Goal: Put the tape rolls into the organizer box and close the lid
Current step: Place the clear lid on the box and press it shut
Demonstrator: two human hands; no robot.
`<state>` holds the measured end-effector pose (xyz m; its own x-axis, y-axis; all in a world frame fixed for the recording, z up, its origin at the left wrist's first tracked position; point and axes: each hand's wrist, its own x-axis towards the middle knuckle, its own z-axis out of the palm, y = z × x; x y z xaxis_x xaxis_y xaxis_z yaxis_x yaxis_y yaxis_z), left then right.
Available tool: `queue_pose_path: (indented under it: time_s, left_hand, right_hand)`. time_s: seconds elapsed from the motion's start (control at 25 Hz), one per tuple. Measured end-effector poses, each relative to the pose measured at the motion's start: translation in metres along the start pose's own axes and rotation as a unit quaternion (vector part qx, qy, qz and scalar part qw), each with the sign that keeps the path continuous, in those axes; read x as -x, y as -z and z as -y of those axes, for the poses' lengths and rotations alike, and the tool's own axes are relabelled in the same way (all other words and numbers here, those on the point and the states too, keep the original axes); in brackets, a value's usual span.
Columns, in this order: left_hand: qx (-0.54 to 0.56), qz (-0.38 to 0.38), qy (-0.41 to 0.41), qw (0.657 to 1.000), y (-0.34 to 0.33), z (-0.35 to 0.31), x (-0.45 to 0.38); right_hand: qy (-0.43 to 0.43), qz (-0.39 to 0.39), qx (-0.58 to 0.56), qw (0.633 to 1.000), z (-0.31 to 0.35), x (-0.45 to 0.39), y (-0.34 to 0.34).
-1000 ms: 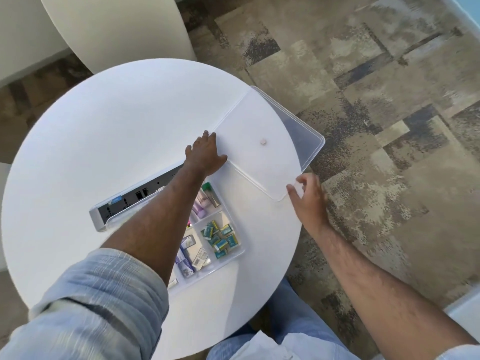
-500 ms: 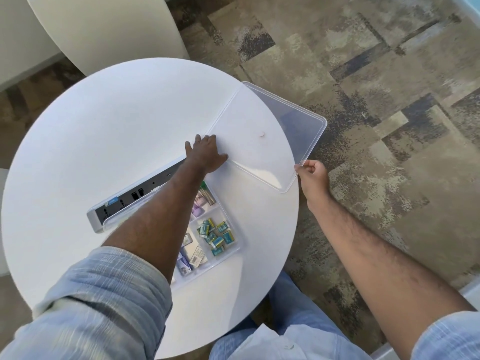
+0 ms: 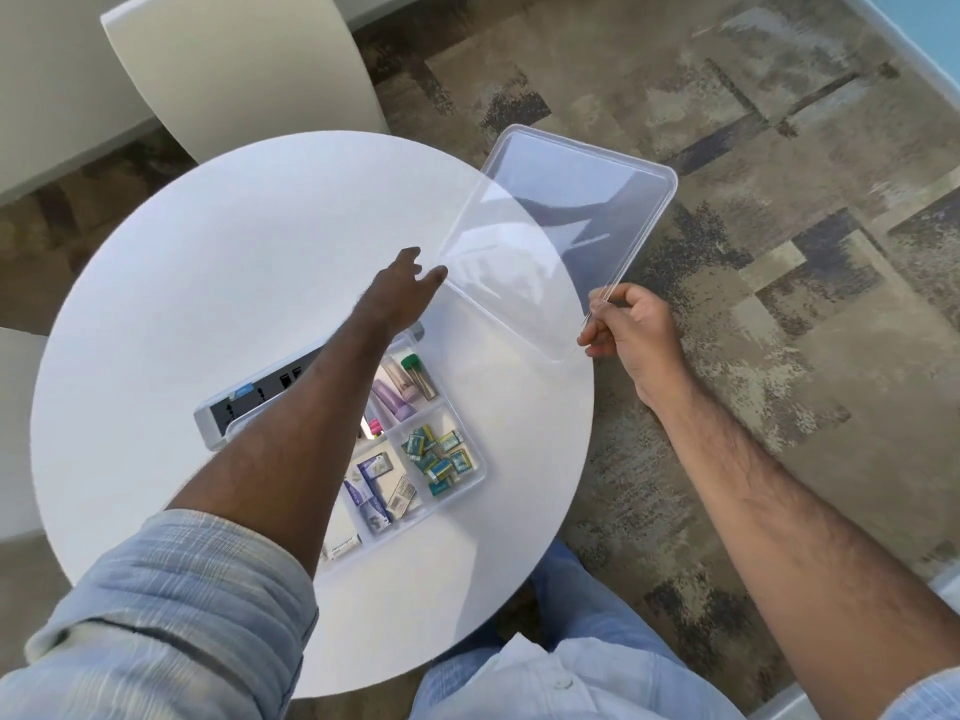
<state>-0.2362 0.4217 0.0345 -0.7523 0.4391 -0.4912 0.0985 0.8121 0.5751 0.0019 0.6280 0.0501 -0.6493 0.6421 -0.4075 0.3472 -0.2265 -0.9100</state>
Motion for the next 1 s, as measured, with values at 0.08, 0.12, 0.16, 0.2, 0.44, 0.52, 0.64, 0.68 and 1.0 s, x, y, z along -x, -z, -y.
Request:
queue_pose_path:
  time_s: [0.08, 0.12, 0.16, 0.2, 0.44, 0.52, 0.64, 0.68, 1.0]
  left_hand:
    - [0.068, -0.011, 0.013, 0.998, 0.013, 0.003, 0.013]
    - [0.115, -0.013, 0.020, 0.993, 0.018, 0.005, 0.020]
    - [0.170, -0.014, 0.026, 0.985, 0.022, 0.008, 0.027]
    - [0.225, -0.014, 0.032, 0.974, 0.024, 0.013, 0.037]
    - [0.431, 0.009, 0.065, 0.900, 0.058, 0.037, 0.098]
    - [0.483, 0.006, 0.068, 0.873, 0.074, 0.047, 0.121]
    - [0.548, 0.016, 0.070, 0.833, 0.091, 0.069, 0.152]
    - [0.566, 0.026, 0.077, 0.821, 0.094, 0.080, 0.162]
    - [0.487, 0.020, 0.097, 0.868, 0.092, 0.153, 0.236]
  right_hand:
    - [0.026, 0.013, 0.016, 0.999, 0.008, 0.009, -0.003]
    - [0.042, 0.020, 0.030, 0.998, 0.012, 0.014, -0.003]
    - [0.060, 0.028, 0.044, 0.997, 0.015, 0.018, -0.004]
    - [0.079, 0.037, 0.059, 0.994, 0.017, 0.024, -0.005]
    - [0.172, 0.087, 0.153, 0.969, 0.026, 0.052, -0.011]
    - [0.215, 0.095, 0.203, 0.951, 0.031, 0.062, -0.015]
    - [0.265, 0.108, 0.246, 0.926, 0.041, 0.075, -0.021]
    - [0.274, 0.116, 0.248, 0.922, 0.042, 0.079, -0.021]
    - [0.300, 0.164, 0.304, 0.889, 0.053, 0.095, -0.027]
